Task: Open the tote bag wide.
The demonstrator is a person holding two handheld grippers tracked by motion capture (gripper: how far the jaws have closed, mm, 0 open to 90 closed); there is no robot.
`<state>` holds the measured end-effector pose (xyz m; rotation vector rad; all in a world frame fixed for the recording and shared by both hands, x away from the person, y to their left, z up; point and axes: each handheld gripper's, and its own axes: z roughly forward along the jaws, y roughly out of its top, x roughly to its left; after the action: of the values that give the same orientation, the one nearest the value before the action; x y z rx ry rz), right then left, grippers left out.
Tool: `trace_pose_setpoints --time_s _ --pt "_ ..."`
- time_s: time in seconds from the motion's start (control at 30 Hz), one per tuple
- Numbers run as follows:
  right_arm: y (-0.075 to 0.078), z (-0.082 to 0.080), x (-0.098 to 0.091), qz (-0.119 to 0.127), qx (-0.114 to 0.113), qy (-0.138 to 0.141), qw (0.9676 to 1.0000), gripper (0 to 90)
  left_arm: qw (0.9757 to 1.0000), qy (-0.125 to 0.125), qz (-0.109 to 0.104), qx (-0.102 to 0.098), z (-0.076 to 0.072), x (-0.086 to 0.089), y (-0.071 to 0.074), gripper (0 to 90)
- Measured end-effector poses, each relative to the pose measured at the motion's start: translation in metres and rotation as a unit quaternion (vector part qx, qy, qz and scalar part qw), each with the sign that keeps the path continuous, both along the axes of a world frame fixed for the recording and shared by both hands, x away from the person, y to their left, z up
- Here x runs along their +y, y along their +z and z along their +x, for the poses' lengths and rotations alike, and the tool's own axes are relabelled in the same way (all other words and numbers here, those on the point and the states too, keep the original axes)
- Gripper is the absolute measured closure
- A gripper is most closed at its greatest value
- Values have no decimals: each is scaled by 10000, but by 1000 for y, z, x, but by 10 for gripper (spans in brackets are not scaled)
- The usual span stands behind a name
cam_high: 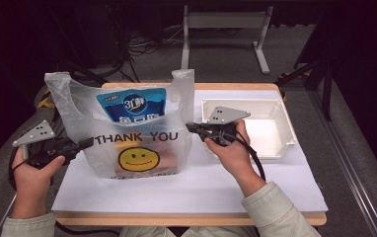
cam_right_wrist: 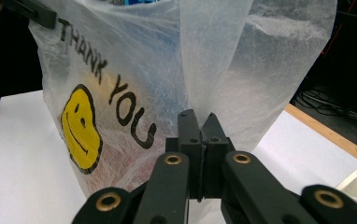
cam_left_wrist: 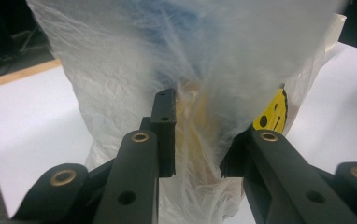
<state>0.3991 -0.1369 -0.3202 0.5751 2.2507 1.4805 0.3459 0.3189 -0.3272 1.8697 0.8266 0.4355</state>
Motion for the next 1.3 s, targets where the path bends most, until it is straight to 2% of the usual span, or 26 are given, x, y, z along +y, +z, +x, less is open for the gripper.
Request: trace_pose_setpoints --time_s 0.17,0.27,0.4,0.6,0.93,1.07,1.2,1.3 --pt "-2 3 1 -26 32 -43 10000 895 9998 170 64 -35 -1 3 -1 705" --pt "-5 6 1 -70 69 -69 9999 895 9998 209 25 37 2 4 -6 717" --pt "-10 11 1 -100 124 -87 9998 896 9998 158 70 105 7 5 -13 813" --pt "-19 16 4 -193 229 -81 9995 895 9994 174 90 281 15 5 -24 858" --pt "-38 24 8 -424 406 -82 9982 896 9971 158 292 680 29 4 -49 877" --pt "-46 24 8 -491 494 -77 9975 897 9961 102 370 794 28 3 -55 877" --pt "-54 21 7 -528 616 -36 9967 898 9952 -14 380 906 21 3 -65 880" --pt "-59 17 7 -622 678 11 9958 898 9946 -83 307 989 17 4 -73 883"
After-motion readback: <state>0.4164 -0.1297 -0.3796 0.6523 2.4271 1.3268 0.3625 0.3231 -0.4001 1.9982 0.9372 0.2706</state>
